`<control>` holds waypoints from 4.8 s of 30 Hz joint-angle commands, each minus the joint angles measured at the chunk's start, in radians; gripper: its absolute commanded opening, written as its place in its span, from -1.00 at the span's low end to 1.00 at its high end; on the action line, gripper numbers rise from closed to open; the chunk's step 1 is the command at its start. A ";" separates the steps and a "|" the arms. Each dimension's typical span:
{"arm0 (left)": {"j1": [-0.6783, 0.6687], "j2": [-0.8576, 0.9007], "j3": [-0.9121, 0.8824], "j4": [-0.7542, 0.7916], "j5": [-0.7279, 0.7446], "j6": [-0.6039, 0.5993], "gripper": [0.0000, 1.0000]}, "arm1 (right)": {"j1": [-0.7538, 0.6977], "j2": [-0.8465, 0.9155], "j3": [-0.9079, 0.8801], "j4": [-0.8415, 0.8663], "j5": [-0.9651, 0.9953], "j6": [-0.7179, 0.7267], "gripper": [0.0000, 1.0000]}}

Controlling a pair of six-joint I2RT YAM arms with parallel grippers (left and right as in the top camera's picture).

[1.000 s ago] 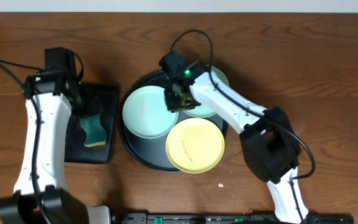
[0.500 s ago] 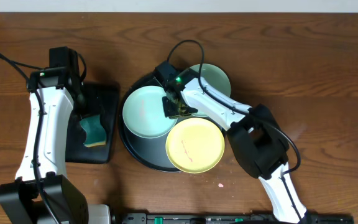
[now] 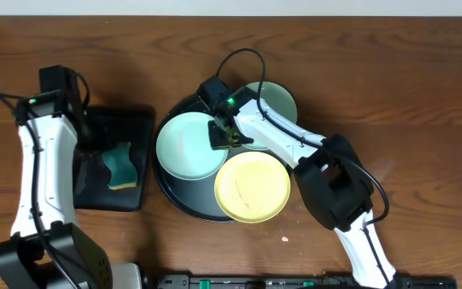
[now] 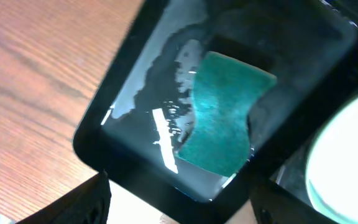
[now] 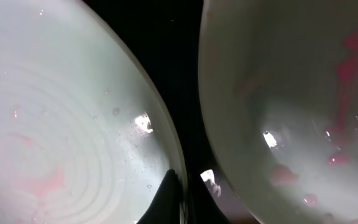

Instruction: Clean dirty plates on tray and stack at the side

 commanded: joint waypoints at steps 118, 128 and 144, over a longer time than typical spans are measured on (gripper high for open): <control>-0.441 0.305 0.045 0.380 0.110 -0.122 -0.85 | -0.011 0.019 -0.003 -0.015 -0.043 -0.079 -0.98; -0.394 0.119 0.146 0.077 -0.017 -0.166 -0.85 | -0.011 0.019 -0.003 -0.011 -0.066 -0.125 -0.98; -0.138 0.026 0.146 -0.047 -0.009 -0.166 -0.84 | 0.001 -0.161 0.050 -0.051 0.088 -0.330 -0.98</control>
